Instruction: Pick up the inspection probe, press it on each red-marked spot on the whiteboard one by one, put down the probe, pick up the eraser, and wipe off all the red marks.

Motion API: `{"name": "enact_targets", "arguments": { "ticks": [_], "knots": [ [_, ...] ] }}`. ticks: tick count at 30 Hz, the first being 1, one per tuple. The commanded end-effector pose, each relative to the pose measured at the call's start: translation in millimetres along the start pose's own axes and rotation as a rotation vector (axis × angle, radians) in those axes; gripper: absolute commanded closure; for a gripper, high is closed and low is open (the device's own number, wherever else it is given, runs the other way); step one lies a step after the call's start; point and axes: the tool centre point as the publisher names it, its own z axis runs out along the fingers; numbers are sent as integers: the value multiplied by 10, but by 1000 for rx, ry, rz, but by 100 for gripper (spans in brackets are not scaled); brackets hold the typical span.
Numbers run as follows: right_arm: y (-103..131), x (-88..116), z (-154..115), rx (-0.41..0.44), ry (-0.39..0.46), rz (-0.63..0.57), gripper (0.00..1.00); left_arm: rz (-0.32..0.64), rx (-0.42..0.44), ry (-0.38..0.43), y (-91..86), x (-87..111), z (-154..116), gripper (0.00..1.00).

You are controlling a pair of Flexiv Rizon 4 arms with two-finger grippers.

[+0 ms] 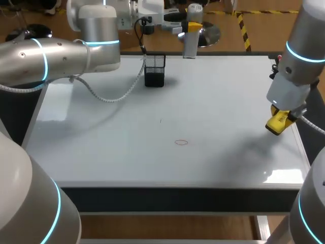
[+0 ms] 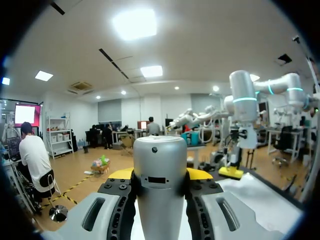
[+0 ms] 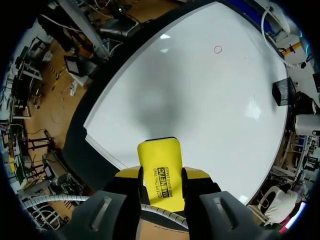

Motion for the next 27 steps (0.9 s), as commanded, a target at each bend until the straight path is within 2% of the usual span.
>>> {"name": "enact_targets", "arguments": {
  "ticks": [1, 7, 13, 20, 22, 27],
  "knots": [
    [-4, 7, -5, 2, 0, -2, 100, 14, -5, -2, -29, 141, -44, 100],
    [-4, 7, -5, 2, 0, -2, 100, 48, 13, 13, -146, 430, -121, 100],
    [-4, 7, -5, 2, 0, -2, 100, 44, 47, 43, -281, 831, -211, 100],
    [-4, 7, -5, 2, 0, -2, 100, 42, 38, 62, -337, 1292, -308, 100],
    [-4, 7, -5, 2, 0, -2, 100, 32, 66, 78, -352, 1421, -342, 100],
    [-4, 7, -5, 2, 0, -2, 100, 38, 66, 80, -404, 1726, -402, 100]
  ]
}}
